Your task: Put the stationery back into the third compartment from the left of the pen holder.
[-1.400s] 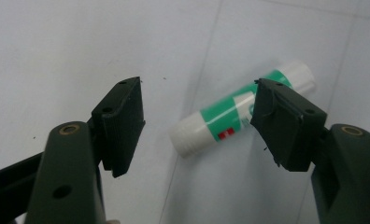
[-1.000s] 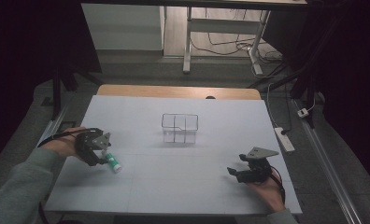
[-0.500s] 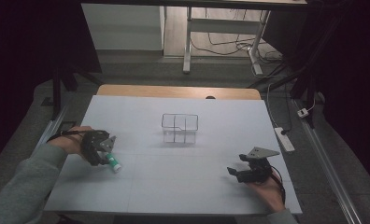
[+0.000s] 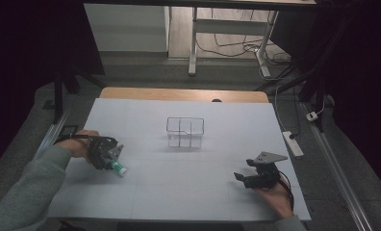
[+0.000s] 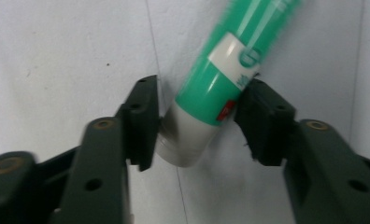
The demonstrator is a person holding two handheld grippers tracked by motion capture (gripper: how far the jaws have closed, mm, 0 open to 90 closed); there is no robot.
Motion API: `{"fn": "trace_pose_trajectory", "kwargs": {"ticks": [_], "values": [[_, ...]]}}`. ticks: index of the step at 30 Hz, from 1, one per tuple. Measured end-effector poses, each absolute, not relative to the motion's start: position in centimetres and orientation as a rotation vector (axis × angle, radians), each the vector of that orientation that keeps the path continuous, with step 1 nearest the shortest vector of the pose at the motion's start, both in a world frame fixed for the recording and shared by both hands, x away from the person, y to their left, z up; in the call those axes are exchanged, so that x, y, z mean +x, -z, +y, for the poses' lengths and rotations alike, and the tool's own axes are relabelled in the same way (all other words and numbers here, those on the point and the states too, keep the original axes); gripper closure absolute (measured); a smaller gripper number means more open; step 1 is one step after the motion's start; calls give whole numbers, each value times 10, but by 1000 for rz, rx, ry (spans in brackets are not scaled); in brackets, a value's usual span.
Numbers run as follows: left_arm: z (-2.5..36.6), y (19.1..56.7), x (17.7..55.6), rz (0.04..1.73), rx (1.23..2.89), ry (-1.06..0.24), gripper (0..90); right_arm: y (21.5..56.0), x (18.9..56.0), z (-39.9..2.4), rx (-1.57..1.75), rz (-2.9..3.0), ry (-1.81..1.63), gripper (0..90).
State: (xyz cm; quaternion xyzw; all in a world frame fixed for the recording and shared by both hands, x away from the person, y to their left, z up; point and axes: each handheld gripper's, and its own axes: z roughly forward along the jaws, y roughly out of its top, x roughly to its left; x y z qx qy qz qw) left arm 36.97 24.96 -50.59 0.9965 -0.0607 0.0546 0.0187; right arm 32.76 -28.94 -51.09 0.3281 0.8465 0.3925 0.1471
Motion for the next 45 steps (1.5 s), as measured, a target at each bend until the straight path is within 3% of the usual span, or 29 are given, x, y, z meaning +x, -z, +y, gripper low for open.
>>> {"fn": "trace_pose_trajectory", "kwargs": {"ticks": [3,9,15,33,45], "values": [[251,506,369,-182,3085,-165,637,511,328,-289,941,2438,-1128,223],[255,503,368,-145,3038,-188,641,511,328,-289,940,2441,-1127,224],[258,488,362,38,2909,-248,641,511,327,-289,942,2436,-1133,224],[238,478,342,485,2735,-388,640,510,327,-289,938,2433,-1138,225],[213,470,334,653,2584,-368,640,509,327,-290,943,2435,-1143,225]]}}
